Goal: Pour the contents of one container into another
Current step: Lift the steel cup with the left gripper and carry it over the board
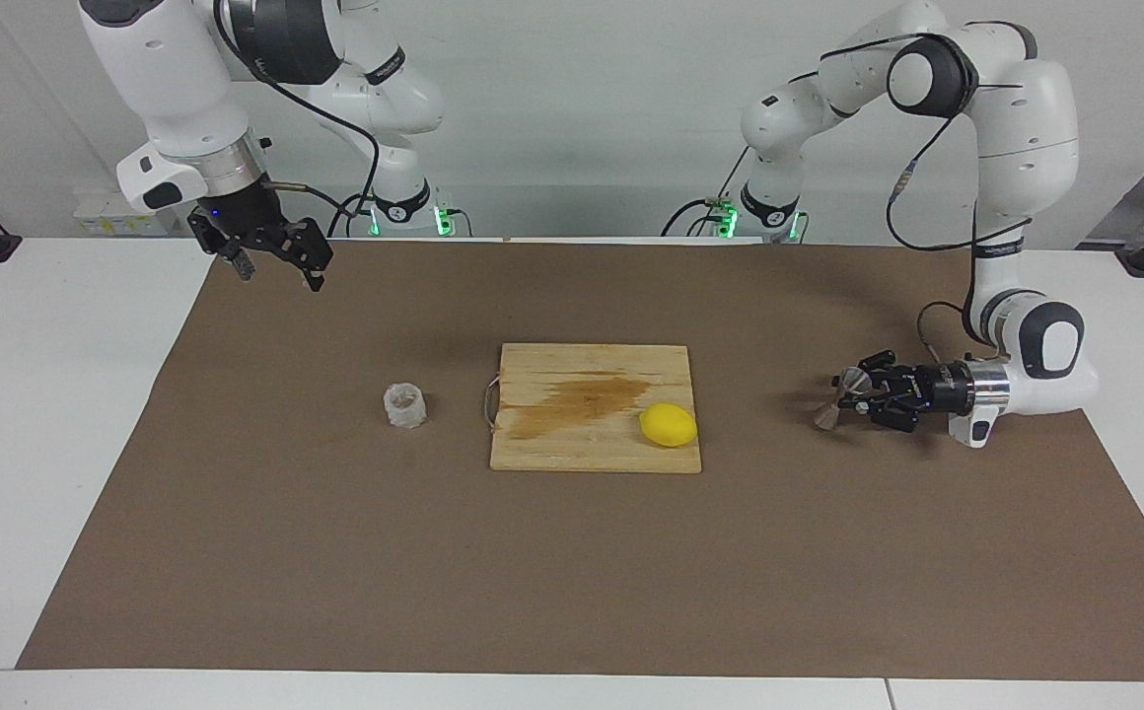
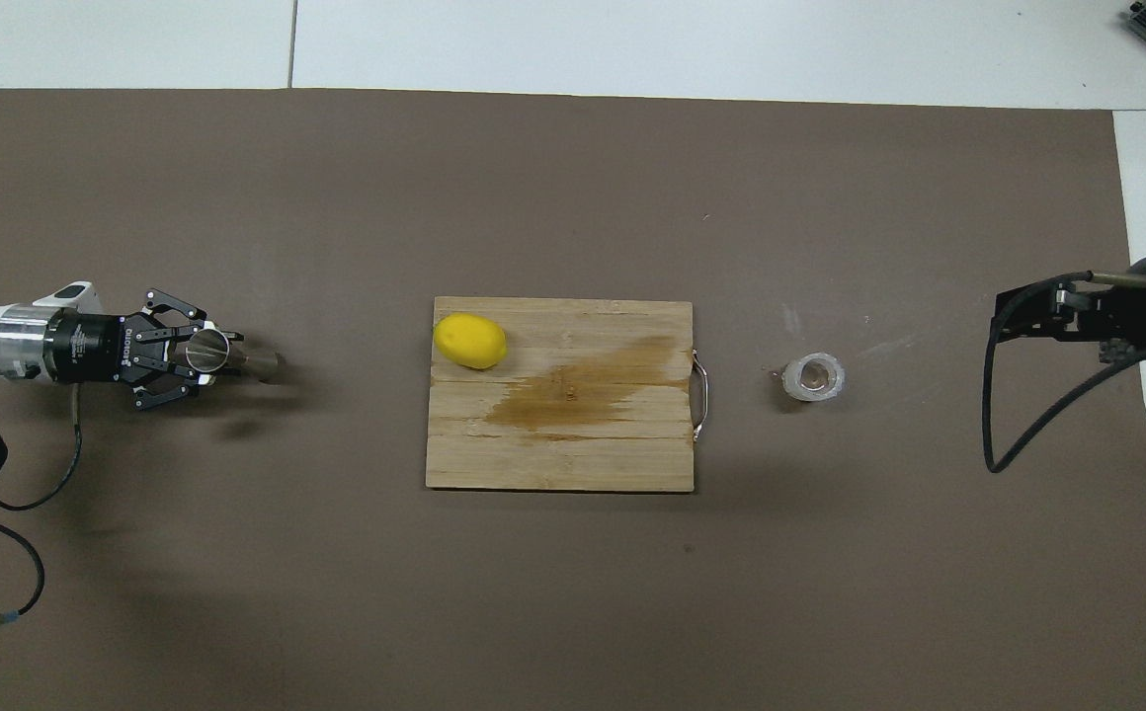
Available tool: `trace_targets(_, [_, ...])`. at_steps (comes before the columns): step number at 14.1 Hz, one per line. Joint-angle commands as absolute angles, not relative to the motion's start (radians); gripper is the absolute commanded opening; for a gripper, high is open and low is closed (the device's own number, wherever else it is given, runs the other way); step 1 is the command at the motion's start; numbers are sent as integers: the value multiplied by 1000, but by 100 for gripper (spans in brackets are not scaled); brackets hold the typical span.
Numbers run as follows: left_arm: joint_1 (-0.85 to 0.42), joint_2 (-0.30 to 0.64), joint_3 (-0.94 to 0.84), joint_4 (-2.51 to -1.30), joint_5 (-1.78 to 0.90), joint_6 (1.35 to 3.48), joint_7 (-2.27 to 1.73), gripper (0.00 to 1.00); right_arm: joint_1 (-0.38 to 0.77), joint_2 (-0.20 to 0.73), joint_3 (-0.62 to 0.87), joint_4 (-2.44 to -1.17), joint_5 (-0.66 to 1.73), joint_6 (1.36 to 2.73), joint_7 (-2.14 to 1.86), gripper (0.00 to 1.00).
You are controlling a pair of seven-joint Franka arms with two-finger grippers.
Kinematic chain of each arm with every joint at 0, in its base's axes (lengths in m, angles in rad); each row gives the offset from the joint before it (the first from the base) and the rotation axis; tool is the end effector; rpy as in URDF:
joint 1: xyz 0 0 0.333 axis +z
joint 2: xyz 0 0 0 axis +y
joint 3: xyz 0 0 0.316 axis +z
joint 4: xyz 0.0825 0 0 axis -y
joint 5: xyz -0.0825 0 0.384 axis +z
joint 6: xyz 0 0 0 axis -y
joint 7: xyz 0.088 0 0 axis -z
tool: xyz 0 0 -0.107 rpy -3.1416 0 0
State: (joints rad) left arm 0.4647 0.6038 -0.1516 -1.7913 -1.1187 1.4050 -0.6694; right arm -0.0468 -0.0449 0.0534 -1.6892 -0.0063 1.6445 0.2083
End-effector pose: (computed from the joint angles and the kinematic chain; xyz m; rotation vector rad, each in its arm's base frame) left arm 0.5832 0.0832 0.2468 1.3796 1.1916 -1.2055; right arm 0.5453 0.0036 0.5994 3.1171 -0.3148 0.0017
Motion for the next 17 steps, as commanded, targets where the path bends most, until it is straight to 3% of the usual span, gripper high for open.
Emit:
trace_targets(1, [428,554,-161,-1801,-1161,1399,-732,2,-66,-69,61,-1713,18,1644,189,100])
trace_targets(7, [336,459,-161,-1857,-1256,1448,-770,1,-66,-69,61,-1713,18,1644,189,100])
trace_targets(17, [68,276,-163,-2065,-1521,1742,-787,0,-66,-69,61,-1713,18,1644,189,100])
